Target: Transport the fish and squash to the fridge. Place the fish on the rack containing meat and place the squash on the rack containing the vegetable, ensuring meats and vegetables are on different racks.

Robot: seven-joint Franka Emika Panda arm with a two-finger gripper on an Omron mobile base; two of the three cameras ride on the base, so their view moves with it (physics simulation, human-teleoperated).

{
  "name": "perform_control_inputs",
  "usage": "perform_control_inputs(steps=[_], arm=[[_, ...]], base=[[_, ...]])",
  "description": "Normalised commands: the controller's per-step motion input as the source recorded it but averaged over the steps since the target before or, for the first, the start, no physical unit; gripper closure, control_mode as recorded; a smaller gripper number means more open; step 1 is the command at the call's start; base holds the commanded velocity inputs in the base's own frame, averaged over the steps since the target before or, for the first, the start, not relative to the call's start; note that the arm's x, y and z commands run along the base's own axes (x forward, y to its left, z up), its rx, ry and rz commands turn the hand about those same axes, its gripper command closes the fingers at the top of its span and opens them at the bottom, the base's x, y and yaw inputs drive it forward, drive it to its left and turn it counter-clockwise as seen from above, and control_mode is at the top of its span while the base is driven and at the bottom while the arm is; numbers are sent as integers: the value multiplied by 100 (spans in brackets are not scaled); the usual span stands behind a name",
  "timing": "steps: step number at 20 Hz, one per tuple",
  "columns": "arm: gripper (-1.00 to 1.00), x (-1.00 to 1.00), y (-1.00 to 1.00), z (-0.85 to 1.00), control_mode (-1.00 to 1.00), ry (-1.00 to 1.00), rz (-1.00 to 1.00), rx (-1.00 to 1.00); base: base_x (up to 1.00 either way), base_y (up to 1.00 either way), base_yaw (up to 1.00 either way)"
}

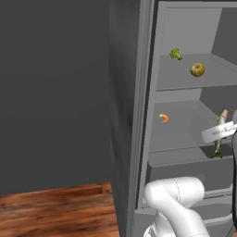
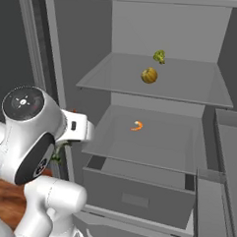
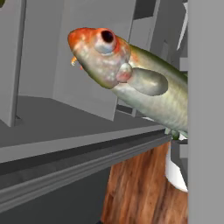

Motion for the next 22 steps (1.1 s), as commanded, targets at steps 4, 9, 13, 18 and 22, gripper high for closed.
perform_control_inputs(steps=[4, 9, 13, 18, 22], arm=[[100, 35, -21, -52, -100, 0, 11, 0], [100, 48, -34, -53, -100, 0, 9, 1], [100, 78, -24, -43, -100, 7, 8, 11], [100, 77, -17, -34, -100, 1, 5, 13], [100, 70, -20, -36, -100, 8, 3, 12]], base=[[0, 0, 0], [0, 0, 0], [0, 0, 0], [0, 0, 0], [0, 0, 0]])
